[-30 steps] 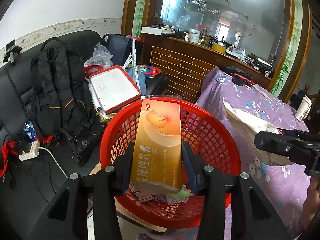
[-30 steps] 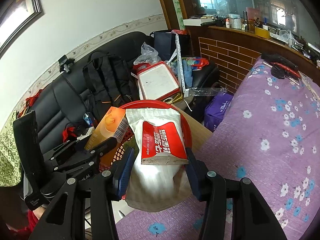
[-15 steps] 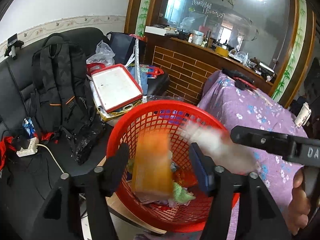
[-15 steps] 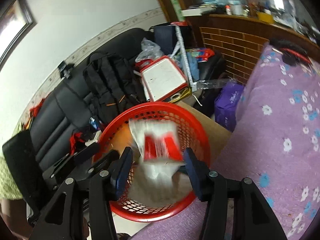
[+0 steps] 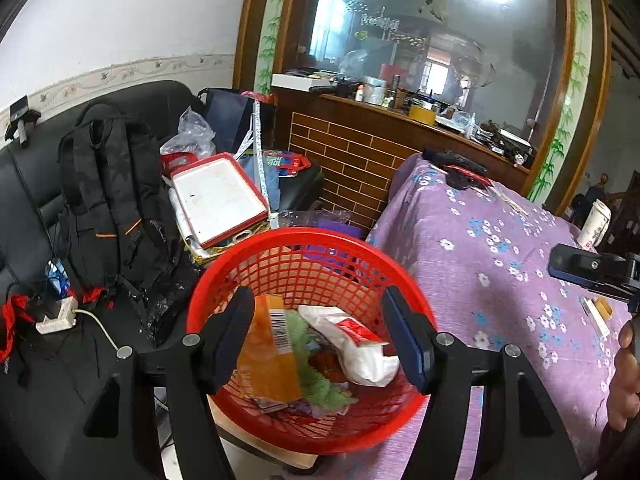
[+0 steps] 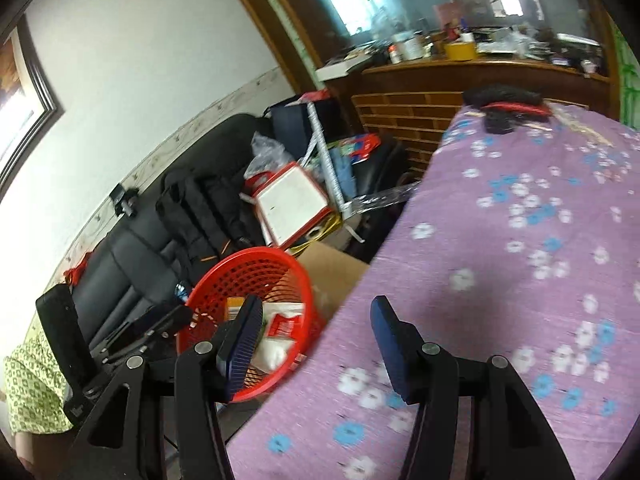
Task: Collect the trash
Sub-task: 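Move both open tools back over the table toward the remaining items, then grasp the gold tray with the white roll using the right tool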
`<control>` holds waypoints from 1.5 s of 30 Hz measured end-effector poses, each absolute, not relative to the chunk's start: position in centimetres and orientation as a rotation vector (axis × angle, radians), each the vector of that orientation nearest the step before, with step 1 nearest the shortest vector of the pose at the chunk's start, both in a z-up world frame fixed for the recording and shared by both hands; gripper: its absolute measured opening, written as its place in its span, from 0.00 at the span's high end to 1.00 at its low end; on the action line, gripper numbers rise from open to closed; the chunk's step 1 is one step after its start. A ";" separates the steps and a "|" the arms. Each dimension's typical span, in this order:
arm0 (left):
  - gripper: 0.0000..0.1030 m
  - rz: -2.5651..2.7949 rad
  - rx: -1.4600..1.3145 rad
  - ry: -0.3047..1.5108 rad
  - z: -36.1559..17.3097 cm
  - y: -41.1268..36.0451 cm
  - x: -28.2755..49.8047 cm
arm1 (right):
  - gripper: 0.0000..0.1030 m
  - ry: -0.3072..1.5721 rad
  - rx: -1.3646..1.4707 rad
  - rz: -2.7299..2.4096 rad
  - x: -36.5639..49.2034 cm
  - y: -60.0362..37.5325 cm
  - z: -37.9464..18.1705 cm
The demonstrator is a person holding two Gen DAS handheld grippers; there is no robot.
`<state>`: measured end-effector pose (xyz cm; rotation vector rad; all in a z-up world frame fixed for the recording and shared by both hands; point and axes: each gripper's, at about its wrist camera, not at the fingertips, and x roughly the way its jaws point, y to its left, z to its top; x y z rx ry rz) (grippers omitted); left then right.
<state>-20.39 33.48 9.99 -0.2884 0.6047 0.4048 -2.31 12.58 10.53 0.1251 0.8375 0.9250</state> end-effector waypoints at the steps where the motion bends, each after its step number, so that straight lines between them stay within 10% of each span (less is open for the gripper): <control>1: 0.37 0.399 -0.288 0.606 10.1 33.2 -20.3 | 0.41 0.833 0.132 0.908 -2.3 11.5 10.6; 24: 0.36 -0.156 -0.073 0.766 14.3 4.8 -6.9 | 0.48 0.872 0.437 -0.036 8.0 -26.7 5.8; 34: 0.35 -0.230 0.001 0.878 11.7 -5.7 -1.0 | 0.56 0.945 0.520 -0.002 12.8 -28.7 1.3; 45: 0.35 -0.201 -0.033 0.952 8.3 -5.5 2.9 | 0.92 0.984 0.387 0.056 13.6 -26.9 -0.8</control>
